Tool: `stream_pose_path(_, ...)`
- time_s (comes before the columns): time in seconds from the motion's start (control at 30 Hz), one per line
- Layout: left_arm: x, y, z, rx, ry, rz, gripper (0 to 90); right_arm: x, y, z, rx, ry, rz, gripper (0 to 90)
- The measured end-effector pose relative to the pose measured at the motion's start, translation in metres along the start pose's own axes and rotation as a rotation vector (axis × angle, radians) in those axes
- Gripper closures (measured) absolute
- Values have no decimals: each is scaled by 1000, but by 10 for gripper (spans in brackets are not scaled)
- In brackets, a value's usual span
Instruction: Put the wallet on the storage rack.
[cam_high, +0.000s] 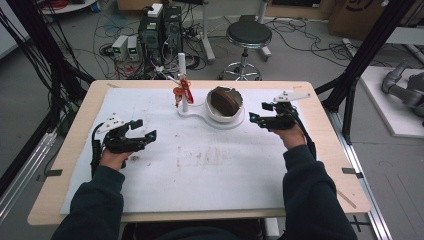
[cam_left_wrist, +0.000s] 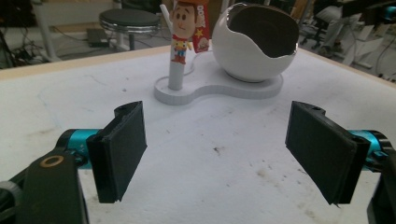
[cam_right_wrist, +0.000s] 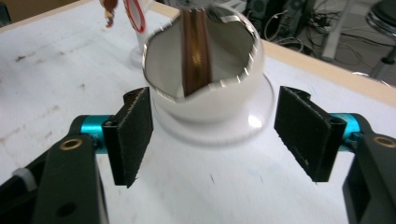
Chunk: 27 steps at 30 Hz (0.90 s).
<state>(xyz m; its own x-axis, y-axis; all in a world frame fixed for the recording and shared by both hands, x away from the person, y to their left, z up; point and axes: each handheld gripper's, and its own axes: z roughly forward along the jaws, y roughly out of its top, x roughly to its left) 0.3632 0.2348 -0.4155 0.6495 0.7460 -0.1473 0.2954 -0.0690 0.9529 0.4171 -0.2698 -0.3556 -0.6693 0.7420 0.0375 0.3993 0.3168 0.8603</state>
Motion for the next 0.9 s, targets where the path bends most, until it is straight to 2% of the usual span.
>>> stream_pose_path(0.07,1,0,0,3,12,-13,199,-1,-14,-10,0,-24,12,253)
stream_pose_path(0.2,2,-1,0,13,22,-32,193,3,-40,-25,-19,-79,-18,210)
stream_pose_path(0.37,1,0,0,19,28,-27,194,13,-68,-40,-48,-109,-19,209)
stream_pose_path(0.53,0,1,-1,9,34,-18,194,14,-77,-46,-42,-117,-24,209)
stream_pose_path(0.67,-3,2,-2,5,34,-10,194,12,-79,-52,-59,-128,-8,209)
stream_pose_path(0.9,-7,-2,-1,18,21,0,198,13,-81,-58,-60,-157,-11,209)
